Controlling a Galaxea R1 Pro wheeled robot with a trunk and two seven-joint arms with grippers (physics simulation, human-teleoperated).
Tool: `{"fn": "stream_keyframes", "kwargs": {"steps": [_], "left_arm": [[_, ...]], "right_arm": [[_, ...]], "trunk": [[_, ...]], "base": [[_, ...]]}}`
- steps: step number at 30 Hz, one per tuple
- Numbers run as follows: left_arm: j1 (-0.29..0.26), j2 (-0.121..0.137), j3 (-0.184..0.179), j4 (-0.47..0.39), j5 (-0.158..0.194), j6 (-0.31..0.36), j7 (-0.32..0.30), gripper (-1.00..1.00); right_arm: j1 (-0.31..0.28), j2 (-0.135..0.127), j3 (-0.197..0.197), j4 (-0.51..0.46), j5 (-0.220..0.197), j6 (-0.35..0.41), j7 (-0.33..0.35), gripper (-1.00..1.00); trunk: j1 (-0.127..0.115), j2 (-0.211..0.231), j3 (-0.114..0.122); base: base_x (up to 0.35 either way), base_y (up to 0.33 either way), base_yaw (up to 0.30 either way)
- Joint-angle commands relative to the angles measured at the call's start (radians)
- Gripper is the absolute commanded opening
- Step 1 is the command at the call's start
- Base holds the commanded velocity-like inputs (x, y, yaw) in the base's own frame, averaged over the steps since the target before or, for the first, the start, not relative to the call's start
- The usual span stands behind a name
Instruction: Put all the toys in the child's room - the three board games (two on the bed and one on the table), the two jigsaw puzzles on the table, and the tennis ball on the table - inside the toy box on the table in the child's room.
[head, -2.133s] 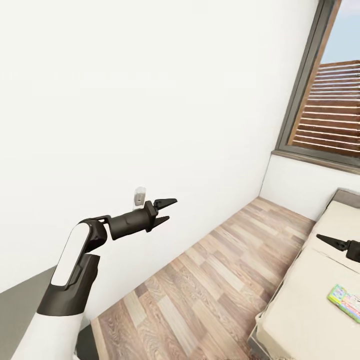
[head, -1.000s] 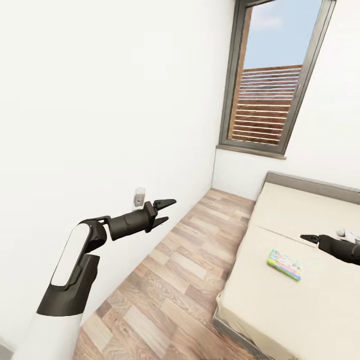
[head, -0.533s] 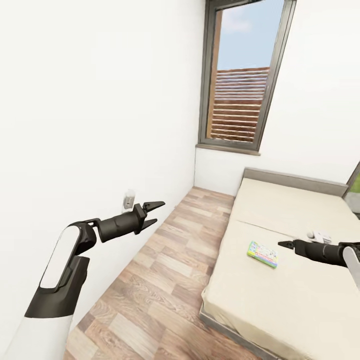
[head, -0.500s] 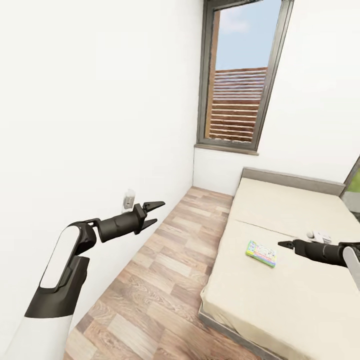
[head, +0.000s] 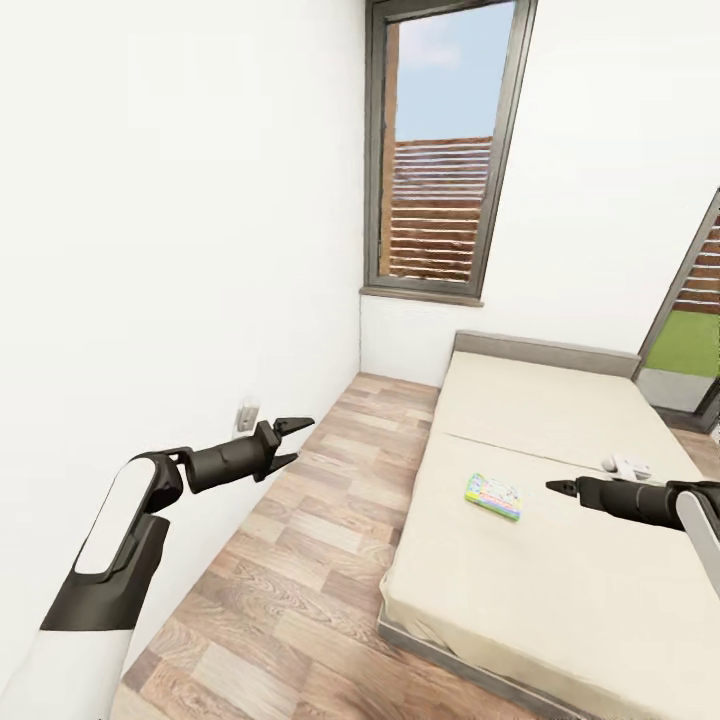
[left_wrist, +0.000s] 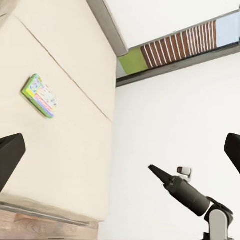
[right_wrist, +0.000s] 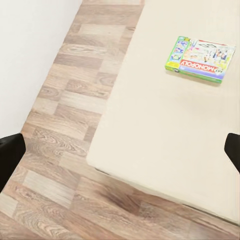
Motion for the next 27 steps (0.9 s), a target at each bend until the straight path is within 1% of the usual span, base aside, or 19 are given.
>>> {"fn": "stream_keyframes", "kwargs": {"steps": [1,2,7,9,17,21,27], "left_arm": [[-0.001,0.007,0.005,0.017,0.008,-0.002,0.009,1.0],[-0.001,0.013,0.01,0.033,0.005,-0.003,0.008,1.0],[-0.001,0.024,0.023,0.069,-0.002,-0.007,0.007,1.0],[-0.001,0.029,0.029,0.083,-0.005,-0.009,0.007,1.0],[-0.001,0.034,0.035,0.098,-0.014,-0.011,0.009,1.0],[-0.001,0.035,0.037,0.103,-0.018,-0.012,0.008,1.0],[-0.001,0.036,0.037,0.102,-0.021,-0.012,0.003,1.0]], "right_arm": [[0.003,0.0,0.0,-0.002,0.009,0.004,0.011,1.0],[0.006,0.0,0.0,-0.004,0.008,0.004,0.012,1.0],[0.014,0.002,0.002,-0.006,0.006,0.002,0.014,1.0],[0.017,0.003,0.003,-0.006,0.005,-0.016,0.016,1.0],[0.022,0.009,0.005,-0.005,0.002,-0.036,0.018,1.0],[0.023,0.017,0.004,-0.009,0.001,-0.04,0.018,1.0],[0.024,0.025,0.003,-0.021,0.001,-0.04,0.017,1.0]], "trunk": [[0.001,-0.002,-0.002],[0.001,-0.002,-0.002],[0.001,-0.002,-0.002],[0.001,-0.002,-0.002],[0.001,-0.002,-0.002],[0.001,-0.002,-0.002],[0.001,-0.002,-0.002]], "base": [[0.0,0.0,-0.061],[0.0,0.0,-0.049],[0.0,0.0,-0.037],[0.0,0.0,-0.018],[0.0,0.0,-0.01],[0.008,0.0,-0.004],[0.114,0.0,-0.002]]}}
